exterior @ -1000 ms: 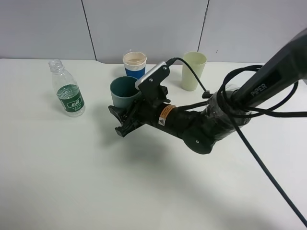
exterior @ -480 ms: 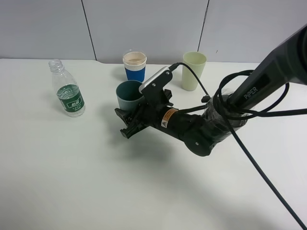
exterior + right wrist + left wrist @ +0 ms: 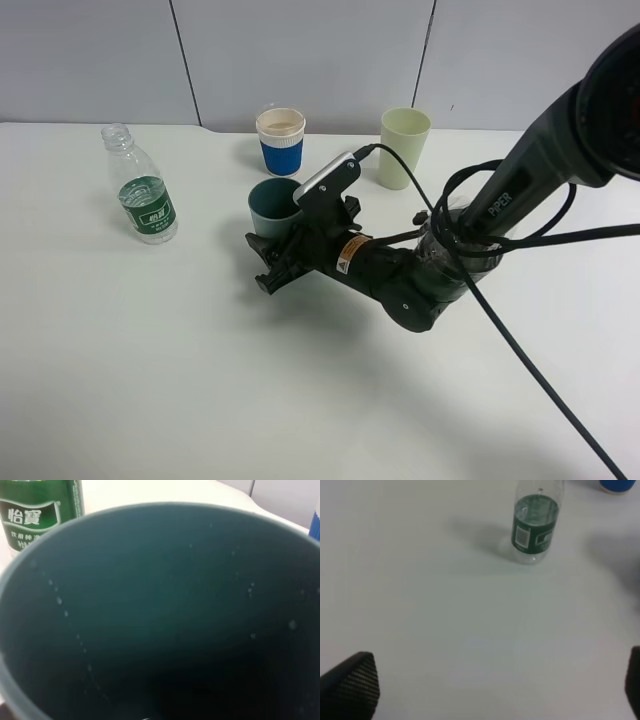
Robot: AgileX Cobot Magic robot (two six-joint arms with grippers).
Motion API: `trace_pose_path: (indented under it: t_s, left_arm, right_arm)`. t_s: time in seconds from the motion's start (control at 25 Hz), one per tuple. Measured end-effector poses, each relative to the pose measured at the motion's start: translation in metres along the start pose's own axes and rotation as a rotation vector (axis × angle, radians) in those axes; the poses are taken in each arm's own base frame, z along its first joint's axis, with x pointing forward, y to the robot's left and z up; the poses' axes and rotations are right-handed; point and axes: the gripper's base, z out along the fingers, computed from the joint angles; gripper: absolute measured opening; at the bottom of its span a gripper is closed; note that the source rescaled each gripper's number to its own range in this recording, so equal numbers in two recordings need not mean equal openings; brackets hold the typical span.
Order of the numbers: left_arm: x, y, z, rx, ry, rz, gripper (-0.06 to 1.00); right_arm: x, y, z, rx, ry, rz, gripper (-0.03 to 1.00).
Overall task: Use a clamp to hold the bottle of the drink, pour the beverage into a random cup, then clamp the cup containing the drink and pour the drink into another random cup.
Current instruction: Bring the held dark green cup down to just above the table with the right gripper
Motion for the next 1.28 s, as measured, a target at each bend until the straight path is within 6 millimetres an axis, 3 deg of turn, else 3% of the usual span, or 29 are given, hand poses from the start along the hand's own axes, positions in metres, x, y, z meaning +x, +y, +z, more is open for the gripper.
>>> trace_pose_path:
  t_s: [1.28]
  left_arm:
    - [0.000,0.000,0.000,0.000,0.000,0.000,1.00]
  right_arm:
    - [0.010,0.000,0.001,0.018,0.022,0.089,0.00]
